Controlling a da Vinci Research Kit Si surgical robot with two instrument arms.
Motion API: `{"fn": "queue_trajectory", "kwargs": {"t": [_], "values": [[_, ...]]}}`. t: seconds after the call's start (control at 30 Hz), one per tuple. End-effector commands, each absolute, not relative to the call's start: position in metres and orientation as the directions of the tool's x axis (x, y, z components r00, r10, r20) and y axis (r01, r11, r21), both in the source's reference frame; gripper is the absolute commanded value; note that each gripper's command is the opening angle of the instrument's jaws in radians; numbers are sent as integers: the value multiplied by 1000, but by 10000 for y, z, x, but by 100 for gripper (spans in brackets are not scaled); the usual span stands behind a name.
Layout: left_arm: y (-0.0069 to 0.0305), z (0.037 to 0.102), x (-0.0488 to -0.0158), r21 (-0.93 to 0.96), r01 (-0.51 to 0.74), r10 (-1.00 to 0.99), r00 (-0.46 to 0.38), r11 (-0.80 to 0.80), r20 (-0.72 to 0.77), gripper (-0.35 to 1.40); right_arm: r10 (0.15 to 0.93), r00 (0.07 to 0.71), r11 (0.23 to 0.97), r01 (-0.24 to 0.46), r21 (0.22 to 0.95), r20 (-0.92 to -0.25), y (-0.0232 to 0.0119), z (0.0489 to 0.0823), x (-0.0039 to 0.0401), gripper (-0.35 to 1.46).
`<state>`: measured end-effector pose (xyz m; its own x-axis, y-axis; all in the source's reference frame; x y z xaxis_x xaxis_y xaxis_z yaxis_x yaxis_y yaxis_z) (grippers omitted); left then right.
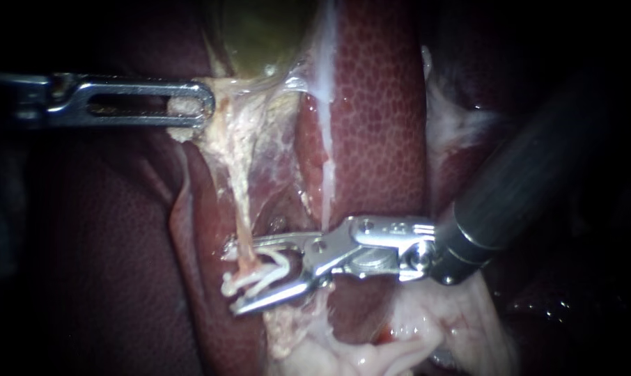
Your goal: Clipping second clip left tube
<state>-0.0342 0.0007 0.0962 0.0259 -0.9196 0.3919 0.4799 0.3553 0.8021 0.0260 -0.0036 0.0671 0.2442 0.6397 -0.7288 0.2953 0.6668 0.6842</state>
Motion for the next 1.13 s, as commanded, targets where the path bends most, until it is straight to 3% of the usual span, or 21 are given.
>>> {"fn": "queue_trajectory", "kwargs": {"t": [0.03, 0.43, 0.47, 0.5, 0.53, 0.6, 1.13], "values": [[7, 962, -342, 802, 480, -920, 26, 355, 392, -35, 642, 245, 663, 299, 686, -727, -35, 671, 261, 59], [6, 962, -344, 801, 482, -919, 25, 355, 393, -35, 653, 252, 647, 306, 699, -714, -34, 683, 264, 57], [6, 962, -344, 801, 482, -919, 25, 355, 393, -35, 663, 257, 634, 306, 710, -703, -33, 683, 263, 50], [6, 962, -344, 801, 482, -919, 25, 355, 393, -35, 683, 270, 600, 321, 732, -679, -34, 683, 260, 33], [6, 962, -344, 801, 482, -919, 25, 355, 393, -35, 701, 283, 569, 334, 752, -655, -34, 682, 254, 5], [6, 962, -343, 801, 482, -919, 25, 355, 393, -35, 701, 288, 574, 315, 756, -652, -34, 681, 248, -35], [6, 962, -343, 801, 482, -919, 25, 355, 393, -35, 704, 289, 573, 310, 759, -649, -33, 689, 245, -35]]}}
